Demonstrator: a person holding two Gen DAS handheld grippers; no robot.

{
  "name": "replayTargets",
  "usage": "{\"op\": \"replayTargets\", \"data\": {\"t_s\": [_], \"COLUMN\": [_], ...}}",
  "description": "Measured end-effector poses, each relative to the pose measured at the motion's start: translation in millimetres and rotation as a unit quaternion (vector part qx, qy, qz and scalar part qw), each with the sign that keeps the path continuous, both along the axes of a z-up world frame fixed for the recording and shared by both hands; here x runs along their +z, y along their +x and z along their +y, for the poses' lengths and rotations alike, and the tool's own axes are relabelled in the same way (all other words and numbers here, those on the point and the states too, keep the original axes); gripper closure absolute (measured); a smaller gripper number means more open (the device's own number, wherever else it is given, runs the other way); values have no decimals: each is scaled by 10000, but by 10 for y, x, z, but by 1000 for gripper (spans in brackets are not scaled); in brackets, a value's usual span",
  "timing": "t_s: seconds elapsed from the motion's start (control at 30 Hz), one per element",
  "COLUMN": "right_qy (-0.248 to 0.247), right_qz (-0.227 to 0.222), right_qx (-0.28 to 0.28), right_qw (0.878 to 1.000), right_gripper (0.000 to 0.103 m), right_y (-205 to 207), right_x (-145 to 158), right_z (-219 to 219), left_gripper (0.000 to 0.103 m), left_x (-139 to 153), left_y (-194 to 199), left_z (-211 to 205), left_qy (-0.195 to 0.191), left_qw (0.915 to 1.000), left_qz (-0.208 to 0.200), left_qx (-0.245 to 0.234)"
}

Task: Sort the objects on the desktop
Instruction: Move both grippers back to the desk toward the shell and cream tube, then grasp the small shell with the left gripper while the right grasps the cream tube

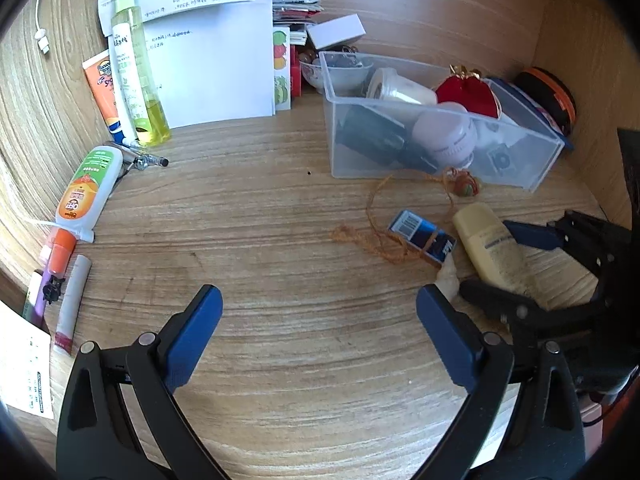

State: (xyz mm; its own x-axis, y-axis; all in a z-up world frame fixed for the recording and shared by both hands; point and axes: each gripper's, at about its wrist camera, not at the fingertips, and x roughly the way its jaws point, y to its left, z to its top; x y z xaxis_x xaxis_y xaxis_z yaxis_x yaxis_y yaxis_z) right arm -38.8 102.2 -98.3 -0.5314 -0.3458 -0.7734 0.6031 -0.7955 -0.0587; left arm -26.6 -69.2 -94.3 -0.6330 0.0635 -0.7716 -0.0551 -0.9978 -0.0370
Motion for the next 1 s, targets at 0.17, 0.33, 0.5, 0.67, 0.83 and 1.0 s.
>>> {"op": "replayTargets", "data": {"t_s": [0.17, 0.33, 0.5, 0.67, 0.83, 1.0], "right_qy": [-9, 7, -98, -330, -539, -658], "right_qz": [89, 119, 135, 134, 218, 298], "right_qx": [-114, -238, -439, -621, -704, -671], "right_qw": [9999, 9996, 9989, 9974, 9958, 9951], "right_gripper": [56, 56, 57, 57, 57, 57], "right_y": [-32, -18, -11, -9, 10, 19], "right_x": [-15, -17, 12, 89, 203, 278], "right_z": [50, 178, 362, 571, 703, 776], "left_gripper": [4, 4, 5, 38, 48, 63], "left_x": [-20, 0, 25, -33, -63, -65], "left_y": [4, -3, -50, -183, -225, -211], "left_z": [109, 328, 535, 651, 686, 670], "left_qy": [-21, -9, -99, -63, -123, -201], "left_qw": [9998, 9986, 9971, 9955, 9959, 9969], "left_qz": [-23, 34, 115, -162, -194, -114], "left_qx": [-206, -524, -741, -933, -872, -748]}}
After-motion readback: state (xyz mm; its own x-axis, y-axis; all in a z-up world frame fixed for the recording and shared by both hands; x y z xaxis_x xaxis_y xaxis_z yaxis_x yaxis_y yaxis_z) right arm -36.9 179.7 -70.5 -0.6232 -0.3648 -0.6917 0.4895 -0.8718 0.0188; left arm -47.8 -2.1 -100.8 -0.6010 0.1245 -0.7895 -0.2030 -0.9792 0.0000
